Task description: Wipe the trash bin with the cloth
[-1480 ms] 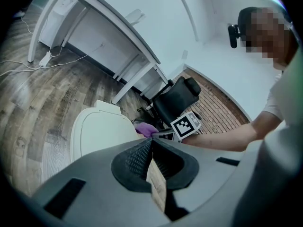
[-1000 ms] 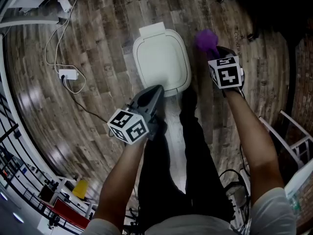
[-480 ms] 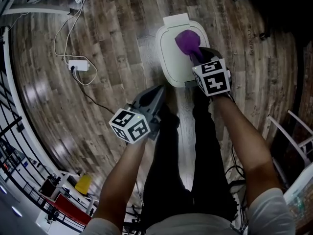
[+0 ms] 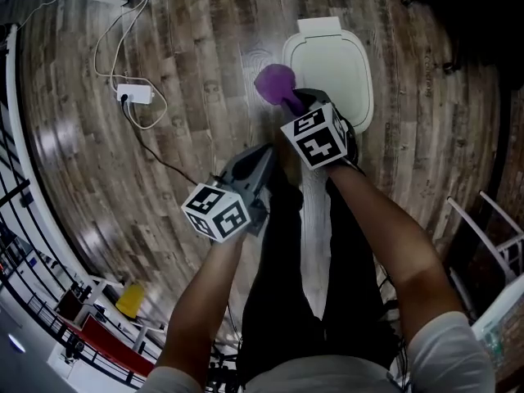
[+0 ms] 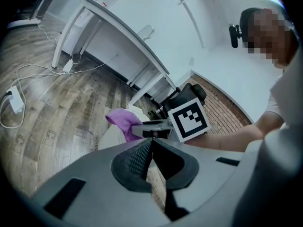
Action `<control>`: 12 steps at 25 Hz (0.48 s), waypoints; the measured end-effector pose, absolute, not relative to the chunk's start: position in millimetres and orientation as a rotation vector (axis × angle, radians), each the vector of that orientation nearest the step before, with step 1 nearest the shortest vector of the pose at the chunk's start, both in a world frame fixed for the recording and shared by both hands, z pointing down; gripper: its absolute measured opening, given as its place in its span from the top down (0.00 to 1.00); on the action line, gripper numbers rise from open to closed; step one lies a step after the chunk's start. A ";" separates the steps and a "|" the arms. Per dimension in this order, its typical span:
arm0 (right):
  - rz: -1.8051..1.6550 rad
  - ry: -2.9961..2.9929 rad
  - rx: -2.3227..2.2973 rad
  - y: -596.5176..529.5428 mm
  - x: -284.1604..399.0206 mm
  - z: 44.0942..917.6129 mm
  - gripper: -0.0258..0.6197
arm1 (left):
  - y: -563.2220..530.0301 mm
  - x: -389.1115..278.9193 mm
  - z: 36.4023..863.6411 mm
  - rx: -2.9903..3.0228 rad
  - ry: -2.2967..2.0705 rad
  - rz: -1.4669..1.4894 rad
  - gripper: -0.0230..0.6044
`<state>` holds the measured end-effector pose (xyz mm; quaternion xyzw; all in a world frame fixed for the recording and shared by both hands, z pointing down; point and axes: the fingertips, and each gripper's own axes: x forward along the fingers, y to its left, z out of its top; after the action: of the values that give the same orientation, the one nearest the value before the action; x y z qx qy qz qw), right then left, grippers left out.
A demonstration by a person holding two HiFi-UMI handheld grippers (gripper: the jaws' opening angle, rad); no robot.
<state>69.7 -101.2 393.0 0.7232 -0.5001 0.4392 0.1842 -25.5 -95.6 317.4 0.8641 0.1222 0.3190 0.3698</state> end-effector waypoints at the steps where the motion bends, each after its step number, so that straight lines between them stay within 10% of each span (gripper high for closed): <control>1: 1.245 -1.410 2.023 -101.7 66.2 397.6 0.84 | -96.9 -27.1 317.8 2.217 0.311 0.819 0.96; 12: 1.263 -1.333 2.018 -59.0 82.3 412.8 0.84 | -74.7 -18.6 322.9 2.199 0.352 0.832 0.96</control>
<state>82.3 -59.0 412.8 0.7238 -0.4783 0.4531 0.2051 -18.6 -74.7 322.9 0.8583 0.1373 0.3248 0.3729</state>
